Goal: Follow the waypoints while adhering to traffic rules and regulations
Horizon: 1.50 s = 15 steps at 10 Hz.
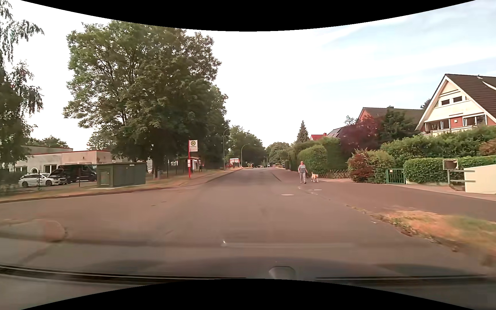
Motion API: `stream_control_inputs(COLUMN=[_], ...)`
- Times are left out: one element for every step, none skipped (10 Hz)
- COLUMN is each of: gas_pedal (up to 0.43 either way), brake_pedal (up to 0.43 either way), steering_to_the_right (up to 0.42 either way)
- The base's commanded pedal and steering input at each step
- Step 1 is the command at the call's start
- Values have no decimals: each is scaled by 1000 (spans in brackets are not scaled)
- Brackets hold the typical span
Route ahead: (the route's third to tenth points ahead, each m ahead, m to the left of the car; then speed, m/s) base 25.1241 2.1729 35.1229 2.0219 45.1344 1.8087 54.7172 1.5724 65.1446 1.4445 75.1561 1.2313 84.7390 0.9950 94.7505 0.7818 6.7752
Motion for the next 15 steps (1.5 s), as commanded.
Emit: stream_control_inputs(gas_pedal=[110,110,110,110,118,118,118,118,118,118,118,118,118,118,118], brake_pedal=[0,0,0,0,0,0,0,0,0,0,0,0,0,0,0], steering_to_the_right=[-11,-10,-10,-9,-9,-8,-7,-7,-6,-6,-6,-6,-5,-4,-4])
